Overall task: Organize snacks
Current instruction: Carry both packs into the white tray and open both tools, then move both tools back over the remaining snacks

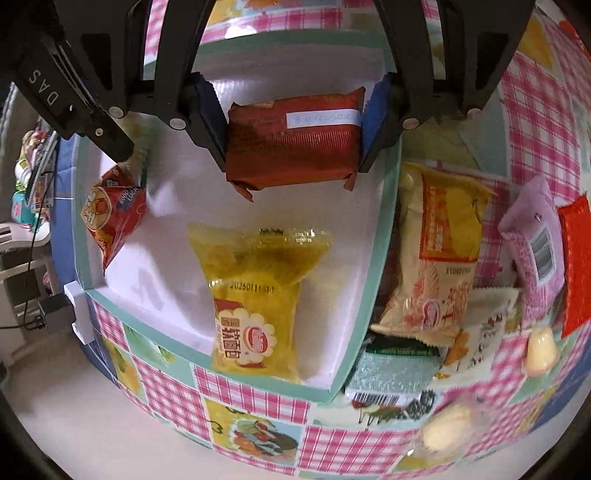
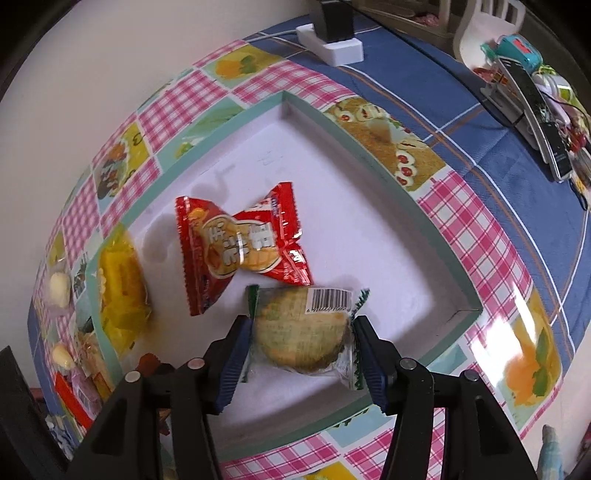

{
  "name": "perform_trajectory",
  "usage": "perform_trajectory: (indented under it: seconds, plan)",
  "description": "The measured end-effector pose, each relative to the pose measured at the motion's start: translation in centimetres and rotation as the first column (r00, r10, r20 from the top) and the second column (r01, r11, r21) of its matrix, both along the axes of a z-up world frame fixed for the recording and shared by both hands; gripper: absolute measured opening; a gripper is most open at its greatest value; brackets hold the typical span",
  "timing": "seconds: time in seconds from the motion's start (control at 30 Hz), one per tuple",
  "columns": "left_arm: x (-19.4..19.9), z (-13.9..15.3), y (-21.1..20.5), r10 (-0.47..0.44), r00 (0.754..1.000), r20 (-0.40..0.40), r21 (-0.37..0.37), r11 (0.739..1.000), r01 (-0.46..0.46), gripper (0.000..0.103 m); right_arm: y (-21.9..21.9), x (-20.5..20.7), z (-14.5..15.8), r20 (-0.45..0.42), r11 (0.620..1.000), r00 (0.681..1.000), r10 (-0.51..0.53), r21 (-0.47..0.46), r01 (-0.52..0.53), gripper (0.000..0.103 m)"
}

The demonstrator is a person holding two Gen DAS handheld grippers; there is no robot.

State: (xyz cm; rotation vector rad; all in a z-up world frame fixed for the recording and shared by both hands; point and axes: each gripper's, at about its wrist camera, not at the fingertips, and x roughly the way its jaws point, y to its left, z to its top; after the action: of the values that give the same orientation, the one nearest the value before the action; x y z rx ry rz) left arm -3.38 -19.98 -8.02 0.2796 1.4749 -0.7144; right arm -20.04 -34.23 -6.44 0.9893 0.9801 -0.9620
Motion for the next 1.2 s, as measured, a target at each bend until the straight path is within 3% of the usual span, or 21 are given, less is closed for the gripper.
perform_trajectory:
  seconds: [0.13, 0.33, 0.57, 0.63, 0.97, 1.07, 1.13, 1.2]
  plan:
    - [-0.1, 1.0, 0.3, -0.001, 1.000, -0.010, -0.030, 1.000, 0.000, 0.080, 0.4, 0.4, 1.0, 0.015, 0.999, 1.000, 0.026, -0.033, -0.025, 0.068]
    - [0.2, 4.2, 1.5, 0.038, 0.999, 0.027, -0.082, 0.996, -0.035, 0.080, 1.2, 0.3, 3.6, 0.058, 0.994, 0.997, 0.042, -0.104, -0.036, 0.068]
    - [3.4, 6.1, 4.7, 0.163, 0.984, 0.079, -0.070, 0.985, -0.157, 0.084, 2.3, 0.5, 4.9, 0.060, 0.988, 0.996, 0.070, -0.143, -0.061, 0.069]
    - [4.5, 6.4, 5.7, 0.216, 0.971, 0.100, -0.064, 0.975, -0.211, 0.095, 2.8, 1.1, 4.6, 0.051, 0.987, 0.994, 0.097, -0.136, -0.089, 0.069]
    - [9.3, 7.9, 11.4, 0.371, 0.896, 0.246, -0.043, 0.927, -0.372, 0.096, 6.2, 4.9, 4.5, 0.000, 0.957, 0.970, 0.245, -0.162, -0.241, 0.073]
    - [10.6, 8.1, 13.2, 0.402, 0.866, 0.296, -0.028, 0.910, -0.413, 0.097, 7.6, 6.4, 4.5, -0.012, 0.940, 0.955, 0.297, -0.171, -0.294, 0.081]
    - [11.4, 8.2, 14.6, 0.431, 0.845, 0.316, -0.022, 0.894, -0.448, 0.097, 8.6, 7.4, 4.6, -0.011, 0.927, 0.943, 0.332, -0.180, -0.329, 0.093]
    - [12.1, 8.1, 16.1, 0.464, 0.823, 0.327, -0.015, 0.874, -0.486, 0.097, 9.7, 8.3, 4.7, -0.014, 0.916, 0.934, 0.357, -0.192, -0.352, 0.093]
